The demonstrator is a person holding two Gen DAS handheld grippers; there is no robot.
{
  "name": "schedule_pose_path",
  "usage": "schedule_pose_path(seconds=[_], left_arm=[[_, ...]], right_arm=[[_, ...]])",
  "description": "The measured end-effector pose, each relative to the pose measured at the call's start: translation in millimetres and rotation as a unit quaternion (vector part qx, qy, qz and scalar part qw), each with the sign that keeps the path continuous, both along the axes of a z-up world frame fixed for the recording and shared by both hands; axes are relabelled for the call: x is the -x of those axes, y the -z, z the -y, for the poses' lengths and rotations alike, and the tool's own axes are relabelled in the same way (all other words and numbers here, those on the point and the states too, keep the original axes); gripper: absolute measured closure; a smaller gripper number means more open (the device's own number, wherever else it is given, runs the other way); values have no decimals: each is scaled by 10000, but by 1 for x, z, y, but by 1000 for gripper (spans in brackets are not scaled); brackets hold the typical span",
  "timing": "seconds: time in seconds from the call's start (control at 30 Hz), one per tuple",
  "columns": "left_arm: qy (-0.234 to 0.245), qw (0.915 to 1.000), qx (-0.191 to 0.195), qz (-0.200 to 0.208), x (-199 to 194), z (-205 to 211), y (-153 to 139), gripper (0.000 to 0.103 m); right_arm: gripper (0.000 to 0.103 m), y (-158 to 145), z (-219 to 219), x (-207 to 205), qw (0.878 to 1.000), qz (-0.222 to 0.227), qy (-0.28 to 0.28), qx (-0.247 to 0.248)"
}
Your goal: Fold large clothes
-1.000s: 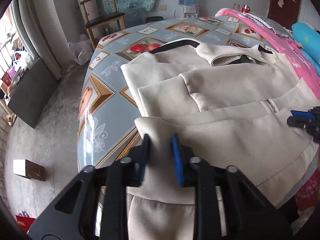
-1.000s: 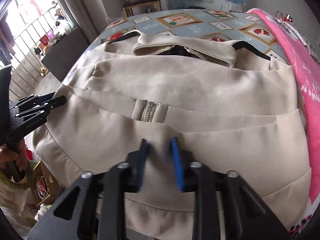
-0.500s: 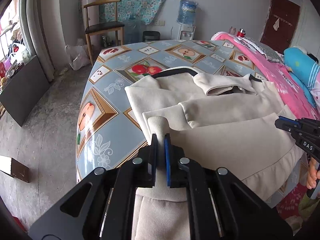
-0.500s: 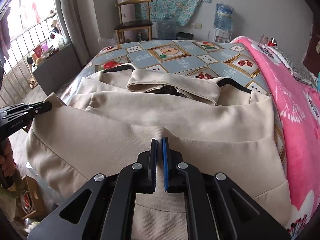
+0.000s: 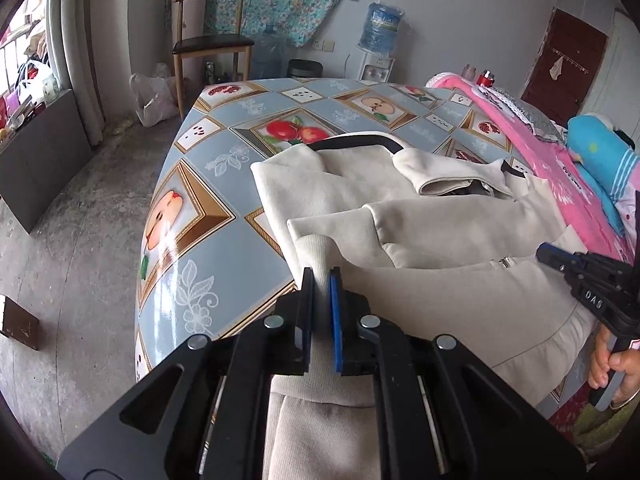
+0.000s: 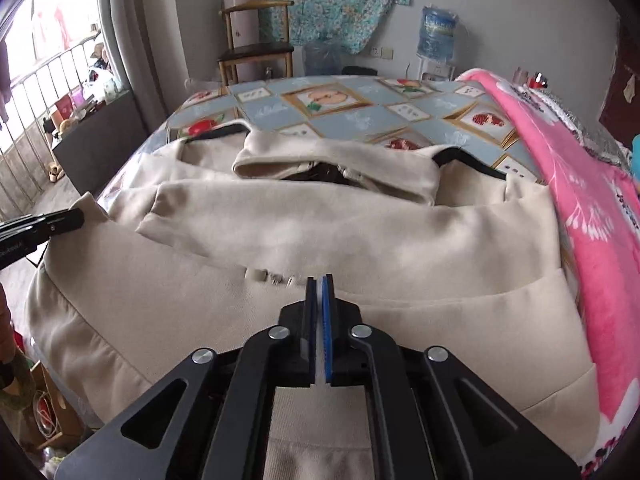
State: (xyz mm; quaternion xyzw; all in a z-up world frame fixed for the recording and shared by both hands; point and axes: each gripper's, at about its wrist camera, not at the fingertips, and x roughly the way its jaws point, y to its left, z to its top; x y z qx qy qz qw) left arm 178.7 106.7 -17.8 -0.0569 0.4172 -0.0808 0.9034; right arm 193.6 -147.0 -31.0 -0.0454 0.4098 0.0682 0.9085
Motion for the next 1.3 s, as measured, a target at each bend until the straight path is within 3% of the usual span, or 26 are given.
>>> schedule_pose_path(seconds=[0.17,0.3,0.33,0.37,0.4,0.43,0.53,0.57,0.6,0.67,0.73,0.93,1.07,1.2,1.3], left_arm=[[-48,9998,64,-169,-4,-4,14,95],[-55,9999,-3,-145,-3,-2,12,95],[-61,9999,-16,-152,-3,-1,12,95],[-63,9998,-33,-159,-4,-1,12,94],[-60,9998,-48,-158,-4,0,12,94],[-53,9998,-70,-153,-4,1,12,94],[-34,9998,-117,-142,-4,1,12,93],[-21,9998,-112,-133,-3,1,12,92],[-15,9999,-101,-120,-2,1,11,92],[9,9999,-86,-87,-1,1,10,89],[38,10000,-78,-46,0,1,9,89],[58,9997,47,235,5,-1,-7,92],[-87,9999,-59,88,-2,-6,-1,89],[-387,9978,-244,477,15,-17,-23,88],[-63,9979,-77,637,23,-5,-39,88]], right_arm=[[101,14,8,-14,9991,-370,-31,-206],[99,8,24,-12,9918,-728,-161,-1035],[84,6,26,-10,9897,-841,-229,-1140],[56,5,25,-8,9885,-884,-310,-1185],[45,5,24,-6,9883,-884,-378,-1182],[43,5,20,-3,9888,-872,-462,-1120],[44,19,5,-4,9911,-1083,-505,-580],[57,27,1,-5,9908,-1173,-514,-434],[60,29,-1,-6,9910,-1166,-513,-423],[86,26,-1,-5,9910,-1136,-530,-470],[97,19,-4,-4,9928,-1038,-488,-341],[98,-17,-8,0,9987,-346,-346,-151],[98,16,-7,-19,9973,-664,-245,-180],[98,22,-4,-18,9970,-696,-203,-282],[98,27,-2,-19,9964,-731,-195,-394]])
